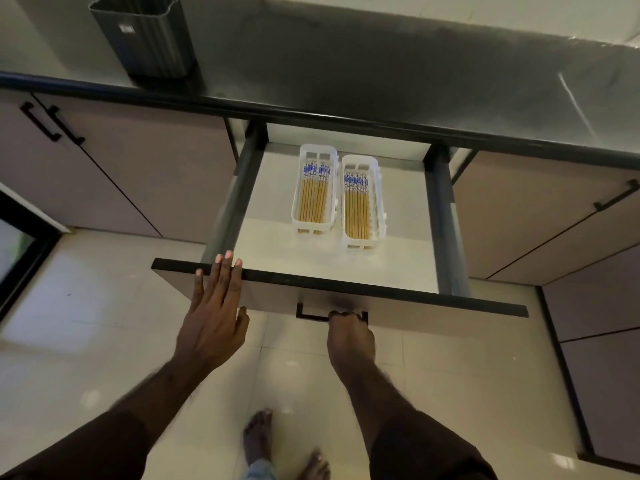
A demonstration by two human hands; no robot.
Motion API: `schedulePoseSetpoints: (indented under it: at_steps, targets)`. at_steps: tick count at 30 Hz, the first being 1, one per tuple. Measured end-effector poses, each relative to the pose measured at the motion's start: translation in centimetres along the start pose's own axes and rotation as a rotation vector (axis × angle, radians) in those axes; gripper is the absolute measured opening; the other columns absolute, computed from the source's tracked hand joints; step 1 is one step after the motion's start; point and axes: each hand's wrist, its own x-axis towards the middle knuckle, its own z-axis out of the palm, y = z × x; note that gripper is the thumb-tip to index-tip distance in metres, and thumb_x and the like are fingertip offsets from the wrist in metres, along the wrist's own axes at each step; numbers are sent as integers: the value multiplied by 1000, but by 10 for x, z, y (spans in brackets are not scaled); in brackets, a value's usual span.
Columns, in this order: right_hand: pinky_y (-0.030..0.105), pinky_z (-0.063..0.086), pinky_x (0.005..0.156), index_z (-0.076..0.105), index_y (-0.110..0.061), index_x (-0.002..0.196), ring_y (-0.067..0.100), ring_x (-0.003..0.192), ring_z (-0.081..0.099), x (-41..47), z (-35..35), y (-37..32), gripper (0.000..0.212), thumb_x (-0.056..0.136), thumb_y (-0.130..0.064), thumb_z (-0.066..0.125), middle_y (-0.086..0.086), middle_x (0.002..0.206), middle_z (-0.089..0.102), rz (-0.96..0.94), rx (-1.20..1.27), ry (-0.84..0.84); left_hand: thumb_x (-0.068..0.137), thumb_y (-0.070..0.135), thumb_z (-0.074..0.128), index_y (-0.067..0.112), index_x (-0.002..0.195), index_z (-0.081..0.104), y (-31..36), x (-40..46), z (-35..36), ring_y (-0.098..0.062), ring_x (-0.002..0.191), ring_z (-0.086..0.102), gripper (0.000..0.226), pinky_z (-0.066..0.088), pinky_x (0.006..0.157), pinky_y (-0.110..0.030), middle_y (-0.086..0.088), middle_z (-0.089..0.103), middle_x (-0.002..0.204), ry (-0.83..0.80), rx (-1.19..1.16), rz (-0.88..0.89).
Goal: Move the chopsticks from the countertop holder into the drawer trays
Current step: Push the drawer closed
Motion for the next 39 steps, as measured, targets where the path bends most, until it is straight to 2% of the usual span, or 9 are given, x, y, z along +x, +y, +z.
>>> schedulePoseSetpoints:
  at_steps: [5, 18, 24, 32, 36, 39]
  targets:
    - [31, 52, 83, 63, -13, 119, 22, 97, 66, 9, -4, 4, 28, 91, -16, 66, 9, 110, 69, -13, 23, -4, 93, 53, 24, 4, 151, 3, -4, 23, -5, -30, 148, 5, 78, 3, 120, -49, -14, 2, 160, -22, 78, 92]
    - [33, 53, 81, 65, -8, 117, 26, 96, 67, 66, -34, 3, 28, 90, -14, 67, 13, 109, 70, -3, 75, 27, 93, 63, 10, 5, 151, 3, -12, 94, 5, -27, 149, -2, 82, 2, 119, -51, -13, -2, 161, -32, 23, 44]
    - [33, 52, 80, 66, -8, 115, 27, 98, 67, 114, -58, 2, 24, 91, -12, 63, 14, 109, 70, 13, 83, 28, 94, 63, 12, 6, 152, 2, -22, 148, 12, -26, 149, -3, 82, 0, 120, -50, -11, -5, 161, -18, -28, 34]
    - [32, 52, 75, 68, -8, 112, 26, 93, 68, 186, -98, -2, 21, 91, -11, 64, 13, 104, 71, 44, 96, 82, 94, 58, 21, 8, 152, -2, -32, 233, 11, -23, 149, -8, 80, -12, 119, -39, -10, -10, 162, 30, -73, 48]
    - [34, 53, 76, 69, -8, 111, 27, 94, 67, 216, -114, -3, 21, 91, -8, 61, 13, 103, 71, 54, 100, 126, 93, 54, 26, 10, 152, -4, -40, 269, 3, -24, 149, -8, 80, -13, 119, -37, -10, -10, 162, 91, -84, 42]
    - [33, 49, 70, 69, -8, 110, 28, 93, 67, 241, -126, -3, 20, 92, -8, 60, 13, 102, 71, 48, 96, 150, 93, 53, 29, 10, 152, -4, -45, 290, 0, -26, 149, -6, 80, -10, 120, -40, -11, -8, 162, 119, -86, 47]
